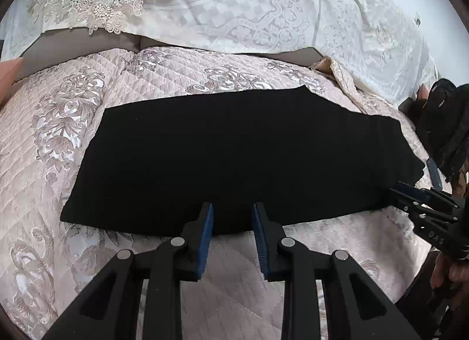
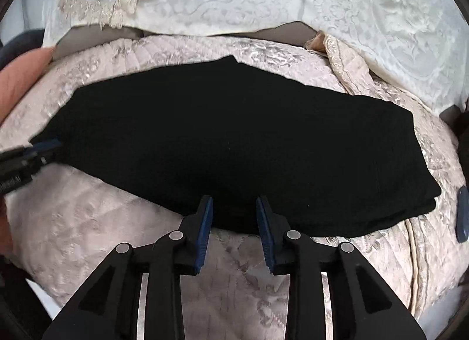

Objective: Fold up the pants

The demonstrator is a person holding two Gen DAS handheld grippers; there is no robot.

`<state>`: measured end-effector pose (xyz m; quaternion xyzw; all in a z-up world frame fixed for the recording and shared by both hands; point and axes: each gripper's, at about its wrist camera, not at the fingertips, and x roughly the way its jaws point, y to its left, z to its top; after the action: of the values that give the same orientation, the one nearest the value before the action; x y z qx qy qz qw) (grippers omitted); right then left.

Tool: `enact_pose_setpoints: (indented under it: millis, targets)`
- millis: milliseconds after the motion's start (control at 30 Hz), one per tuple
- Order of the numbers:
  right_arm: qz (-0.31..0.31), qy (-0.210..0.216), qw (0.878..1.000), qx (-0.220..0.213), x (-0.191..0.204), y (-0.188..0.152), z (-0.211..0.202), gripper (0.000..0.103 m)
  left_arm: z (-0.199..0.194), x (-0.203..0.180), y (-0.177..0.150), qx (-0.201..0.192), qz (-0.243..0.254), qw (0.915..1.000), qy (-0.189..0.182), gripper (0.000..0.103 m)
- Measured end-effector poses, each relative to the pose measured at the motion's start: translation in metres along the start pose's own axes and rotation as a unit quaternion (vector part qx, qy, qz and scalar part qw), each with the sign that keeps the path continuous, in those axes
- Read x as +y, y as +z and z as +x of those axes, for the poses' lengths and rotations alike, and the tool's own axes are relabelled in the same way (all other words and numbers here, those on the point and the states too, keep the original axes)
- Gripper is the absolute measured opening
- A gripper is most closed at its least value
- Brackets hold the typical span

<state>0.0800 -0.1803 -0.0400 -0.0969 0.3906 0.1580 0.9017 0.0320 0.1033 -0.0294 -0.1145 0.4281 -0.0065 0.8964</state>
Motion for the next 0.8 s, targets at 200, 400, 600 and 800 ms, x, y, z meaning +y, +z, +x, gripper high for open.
enact_pose_setpoints:
  millis: [200, 400, 600, 800]
  targets:
    - [0.0, -0.002, 0.999, -0.042, 0.013, 0.008, -0.037, 0.039, -0.019, -0.001, 0.006, -0.014, -0.012, 0.9998, -0.004, 0.03]
    - [-0.008, -0.002, 0.998, -0.067, 0.03, 0.015, -0.061, 0.054, -0.049, -0.017, 0.008, -0.039, -0.003, 0.9991, -0.016, 0.03]
    - [-0.017, -0.006, 0.997, -0.079, 0.049, 0.009, -0.078, 0.057, -0.067, -0.036, 0.001, -0.046, 0.012, 0.9987, -0.016, 0.035]
    - [-0.006, -0.016, 0.998, -0.068, 0.053, -0.003, -0.087, 0.057, -0.073, -0.051, -0.01, -0.033, 0.026, 0.999, -0.014, 0.035]
